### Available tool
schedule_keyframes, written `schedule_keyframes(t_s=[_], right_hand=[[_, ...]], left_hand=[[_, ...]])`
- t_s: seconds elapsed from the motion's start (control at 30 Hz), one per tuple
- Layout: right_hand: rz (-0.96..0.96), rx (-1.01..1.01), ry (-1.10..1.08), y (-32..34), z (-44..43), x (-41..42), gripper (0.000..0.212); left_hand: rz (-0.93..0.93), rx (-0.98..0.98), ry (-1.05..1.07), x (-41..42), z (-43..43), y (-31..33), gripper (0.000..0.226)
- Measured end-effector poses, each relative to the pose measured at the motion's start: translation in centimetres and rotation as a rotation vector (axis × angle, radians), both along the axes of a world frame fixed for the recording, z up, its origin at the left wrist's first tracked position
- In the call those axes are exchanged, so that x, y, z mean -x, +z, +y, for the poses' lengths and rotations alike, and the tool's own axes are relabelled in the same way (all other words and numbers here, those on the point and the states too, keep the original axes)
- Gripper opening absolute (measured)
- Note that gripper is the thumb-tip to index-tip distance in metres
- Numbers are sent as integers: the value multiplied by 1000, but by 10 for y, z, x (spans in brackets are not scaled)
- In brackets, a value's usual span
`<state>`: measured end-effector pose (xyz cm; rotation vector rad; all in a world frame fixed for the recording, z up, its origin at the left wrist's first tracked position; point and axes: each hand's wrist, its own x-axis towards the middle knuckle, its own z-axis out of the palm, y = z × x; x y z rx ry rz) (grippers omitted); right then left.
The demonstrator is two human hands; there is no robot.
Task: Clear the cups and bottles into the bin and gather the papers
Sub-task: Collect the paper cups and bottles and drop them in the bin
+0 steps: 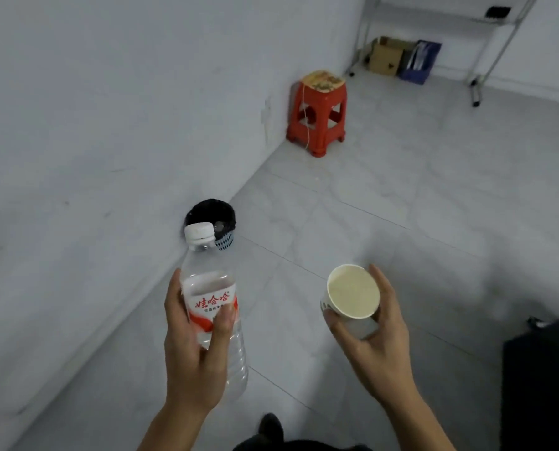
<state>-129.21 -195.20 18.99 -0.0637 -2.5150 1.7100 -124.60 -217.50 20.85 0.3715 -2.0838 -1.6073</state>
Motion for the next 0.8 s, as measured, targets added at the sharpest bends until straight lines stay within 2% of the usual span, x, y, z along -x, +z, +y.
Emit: schedule_keyframes(t_s=[0.27,0.47,0.67,0.8], right_hand=[[-42,46,82,-13,-76,122,87],[-45,48,167,-31,-123,265,88],[-52,37,331,-13,-187,412,89],[-99,11,415,-19,-234,475,88]], left_hand=[[-14,-33,88,118,-70,-11,81],[-41,21,125,241,-108,-16,80],[-113,98,289,340,-163,6,80],[-200,106,401,377,-208,-4,82]])
